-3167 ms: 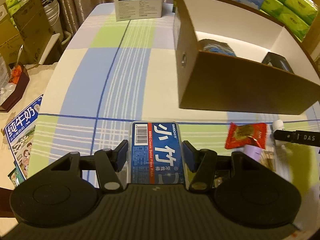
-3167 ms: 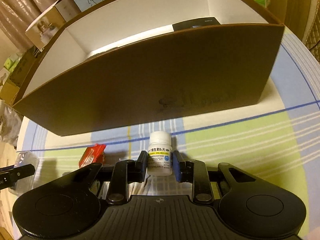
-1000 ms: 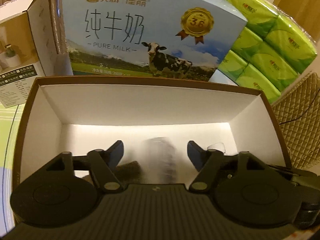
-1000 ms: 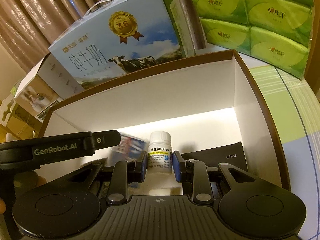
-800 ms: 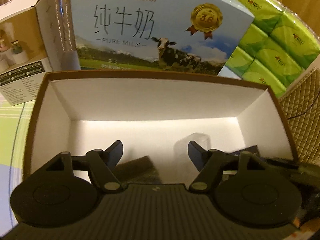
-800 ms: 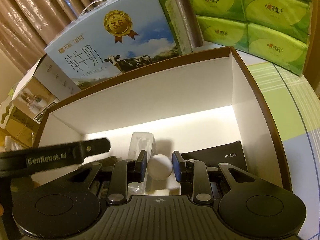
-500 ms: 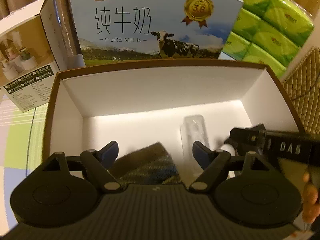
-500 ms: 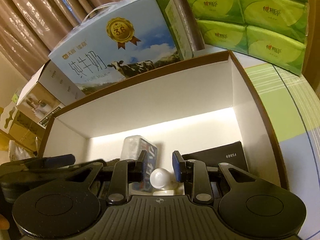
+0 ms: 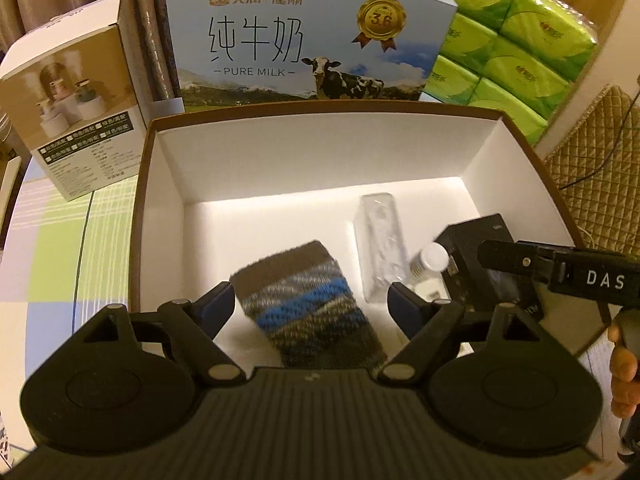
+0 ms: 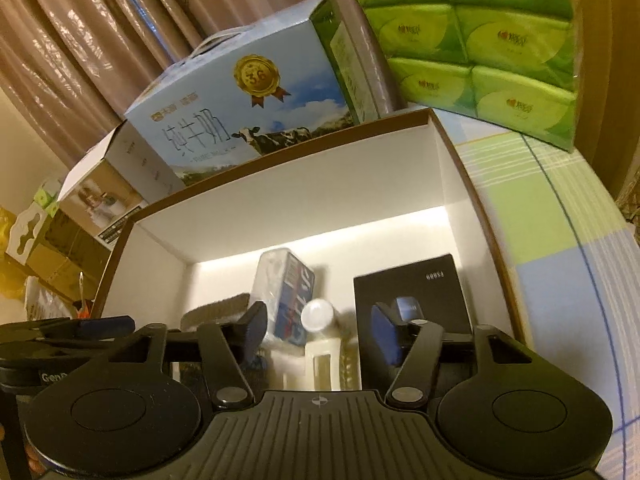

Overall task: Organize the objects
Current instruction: 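Withdraw both tools from the box back toward the table items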

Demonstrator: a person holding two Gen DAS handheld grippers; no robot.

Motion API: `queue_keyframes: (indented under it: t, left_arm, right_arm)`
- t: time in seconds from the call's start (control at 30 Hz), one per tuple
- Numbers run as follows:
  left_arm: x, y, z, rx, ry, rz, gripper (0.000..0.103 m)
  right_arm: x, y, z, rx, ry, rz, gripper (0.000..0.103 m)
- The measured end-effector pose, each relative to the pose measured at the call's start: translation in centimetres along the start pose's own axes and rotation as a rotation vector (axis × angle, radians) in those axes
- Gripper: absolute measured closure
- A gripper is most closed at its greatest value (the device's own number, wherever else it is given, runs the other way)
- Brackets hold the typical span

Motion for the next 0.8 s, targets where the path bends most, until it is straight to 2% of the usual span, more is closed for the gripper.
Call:
queue_keyframes:
  t: [0.1, 0.3, 0.57, 0.8]
  left_arm:
    - [-0.7, 0.4, -1.0, -0.007, 0.001, 0.001, 0.022]
    - [-1.9, 1.3, -3.5, -0.007, 0.029, 0.009, 0.021]
    - [-3.5, 2.0, -7.4, -0.023, 0.073, -0.005, 0.018]
    - [-5.4, 1.5, -10.3, -0.01, 0.11, -0.05, 0.018]
  right_arm:
    - [-0.7, -0.2, -1.2, -0.002, 0.016, -0.006, 0.033]
    - [-1.9, -1.3, -3.9, -0.016, 0.06, -0.079, 0.022]
    - [-3.6, -3.2, -7.7, 0.002, 0.104, -0.116, 0.018]
    - [-5.6, -4.2, -10.1, -0.022, 0.125, -0.154, 0.013]
Point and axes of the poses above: each gripper's, at about its wrist camera, not at the fingertips, and z roughly the way its jaws point, y to its right, x to its top, the point moved 10 cm from there along z, roughly the way its jaws point, and after that the axes turned 4 degrees about z, right-handed, at the moved point
